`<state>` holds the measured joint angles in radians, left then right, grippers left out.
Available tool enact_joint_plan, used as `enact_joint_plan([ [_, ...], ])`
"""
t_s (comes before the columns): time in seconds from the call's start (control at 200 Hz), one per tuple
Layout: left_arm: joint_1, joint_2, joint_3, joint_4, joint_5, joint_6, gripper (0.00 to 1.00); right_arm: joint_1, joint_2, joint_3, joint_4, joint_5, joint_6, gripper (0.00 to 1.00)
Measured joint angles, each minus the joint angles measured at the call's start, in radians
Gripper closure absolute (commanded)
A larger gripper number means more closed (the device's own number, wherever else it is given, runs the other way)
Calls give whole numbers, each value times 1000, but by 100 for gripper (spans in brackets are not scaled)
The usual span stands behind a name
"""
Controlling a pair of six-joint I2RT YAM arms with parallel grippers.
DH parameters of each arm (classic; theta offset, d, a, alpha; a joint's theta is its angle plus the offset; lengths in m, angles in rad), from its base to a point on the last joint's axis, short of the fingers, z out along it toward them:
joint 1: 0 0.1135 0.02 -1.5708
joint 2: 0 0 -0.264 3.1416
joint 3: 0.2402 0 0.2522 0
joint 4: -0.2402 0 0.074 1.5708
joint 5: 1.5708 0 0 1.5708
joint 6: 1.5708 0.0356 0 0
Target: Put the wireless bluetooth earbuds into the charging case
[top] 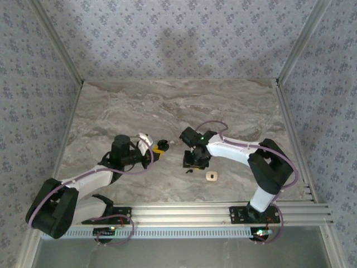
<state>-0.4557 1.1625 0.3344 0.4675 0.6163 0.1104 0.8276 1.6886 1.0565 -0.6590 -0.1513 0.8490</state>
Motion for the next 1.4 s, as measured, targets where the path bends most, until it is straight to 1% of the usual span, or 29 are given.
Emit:
enact_joint_plan([
  [0.17,6,-10,-5,0,0,0,89,32,-1,-3,-3,-11,35,55],
  [0.32,6,-10,-5,0,3,0,90,60,-7,-38,21,-23,79,55],
  [0.44,6,-11,-5,0,4,0,89,63,-6,-49,36,-29,98,49],
  [0.68,11,-23,-5,-5,3,0,89,60,14,-51,79,-27,101,51],
  [0.849,11,-48,-5,-20,3,0,89,53,23,-50,109,8,93,53],
  [1.034,11,-58,-5,-30,3,0,89,37,24,-45,123,33,73,52],
  [1.129,11,-58,-5,-31,3,0,90,33,24,-26,93,33,50,52],
  [1.209,11,-58,-5,-35,3,0,90,31,24,3,27,36,12,52],
  [1.314,11,-58,-5,-40,3,0,90,27,24,66,-76,51,-78,52],
  [1.399,11,-58,-5,-43,3,0,90,21,28,125,-145,55,-193,53],
])
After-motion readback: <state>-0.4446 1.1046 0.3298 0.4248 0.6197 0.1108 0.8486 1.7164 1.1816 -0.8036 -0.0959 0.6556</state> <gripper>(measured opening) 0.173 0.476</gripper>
